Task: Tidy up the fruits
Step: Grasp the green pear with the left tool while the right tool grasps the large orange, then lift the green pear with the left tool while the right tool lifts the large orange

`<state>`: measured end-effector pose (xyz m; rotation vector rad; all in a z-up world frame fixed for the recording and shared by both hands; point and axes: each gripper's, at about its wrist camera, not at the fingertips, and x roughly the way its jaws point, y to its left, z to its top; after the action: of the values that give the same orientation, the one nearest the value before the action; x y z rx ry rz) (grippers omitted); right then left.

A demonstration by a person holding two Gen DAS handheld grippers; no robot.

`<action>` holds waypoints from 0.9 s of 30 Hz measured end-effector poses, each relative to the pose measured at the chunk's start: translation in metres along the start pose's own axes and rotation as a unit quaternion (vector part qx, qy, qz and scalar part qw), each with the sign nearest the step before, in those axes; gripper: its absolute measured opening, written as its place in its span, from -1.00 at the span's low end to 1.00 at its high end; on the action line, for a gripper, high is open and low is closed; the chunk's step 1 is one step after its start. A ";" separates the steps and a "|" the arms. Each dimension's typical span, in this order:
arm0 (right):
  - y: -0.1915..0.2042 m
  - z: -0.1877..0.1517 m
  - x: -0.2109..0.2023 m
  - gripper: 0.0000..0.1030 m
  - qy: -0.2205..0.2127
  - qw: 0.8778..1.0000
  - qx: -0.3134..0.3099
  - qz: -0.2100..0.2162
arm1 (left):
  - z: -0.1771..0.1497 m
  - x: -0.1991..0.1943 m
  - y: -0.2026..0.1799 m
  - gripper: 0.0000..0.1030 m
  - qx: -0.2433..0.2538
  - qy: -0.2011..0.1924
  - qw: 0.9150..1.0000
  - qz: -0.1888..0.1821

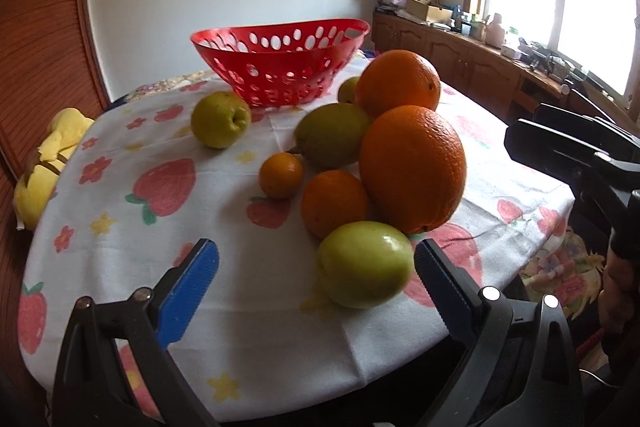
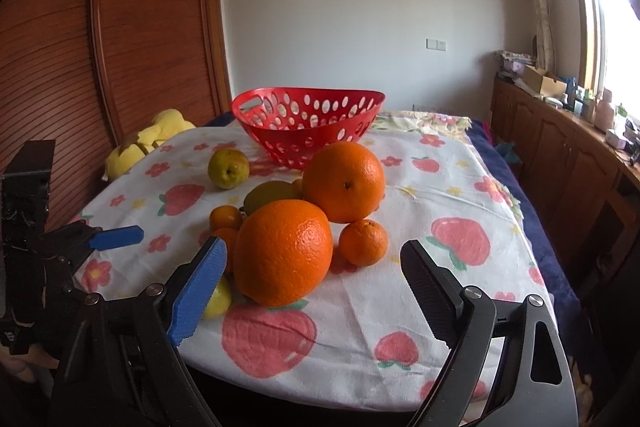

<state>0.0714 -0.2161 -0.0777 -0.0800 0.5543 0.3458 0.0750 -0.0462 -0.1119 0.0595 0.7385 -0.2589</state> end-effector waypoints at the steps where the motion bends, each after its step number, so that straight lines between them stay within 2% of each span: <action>1: 0.000 0.000 0.001 0.76 0.001 1.000 0.000 0.000 | 0.000 0.001 -0.001 0.92 0.002 0.001 1.000 -0.002; 6: -0.001 0.000 0.004 0.76 0.005 1.000 -0.003 -0.001 | 0.003 0.010 -0.005 0.92 0.001 0.016 1.000 -0.020; 11: -0.001 0.000 0.007 0.76 0.008 1.000 -0.004 -0.001 | 0.003 0.021 -0.003 0.88 -0.012 0.041 0.997 -0.058; 14: 0.001 0.002 0.010 0.76 0.009 1.000 -0.009 0.002 | 0.000 0.022 -0.005 0.77 -0.013 0.042 0.996 -0.074; 17: 0.003 0.004 0.017 0.76 0.013 1.000 -0.015 0.000 | -0.001 0.023 -0.009 0.54 -0.006 0.040 0.997 -0.069; 19: 0.003 0.004 0.023 0.76 0.018 1.000 -0.013 0.004 | -0.002 0.025 -0.010 0.23 -0.003 0.043 0.997 -0.062; 21: 0.003 0.004 0.029 0.76 0.026 1.000 -0.013 0.008 | -0.003 0.027 -0.008 0.11 -0.008 0.046 0.996 -0.072; 27: 0.003 0.003 0.047 0.76 0.049 0.999 -0.011 0.016 | -0.008 0.019 -0.006 0.09 -0.007 0.040 0.997 -0.071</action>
<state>0.1092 -0.1984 -0.0997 -0.1092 0.6494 0.3812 0.0818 -0.0550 -0.1301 0.0046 0.8248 -0.3888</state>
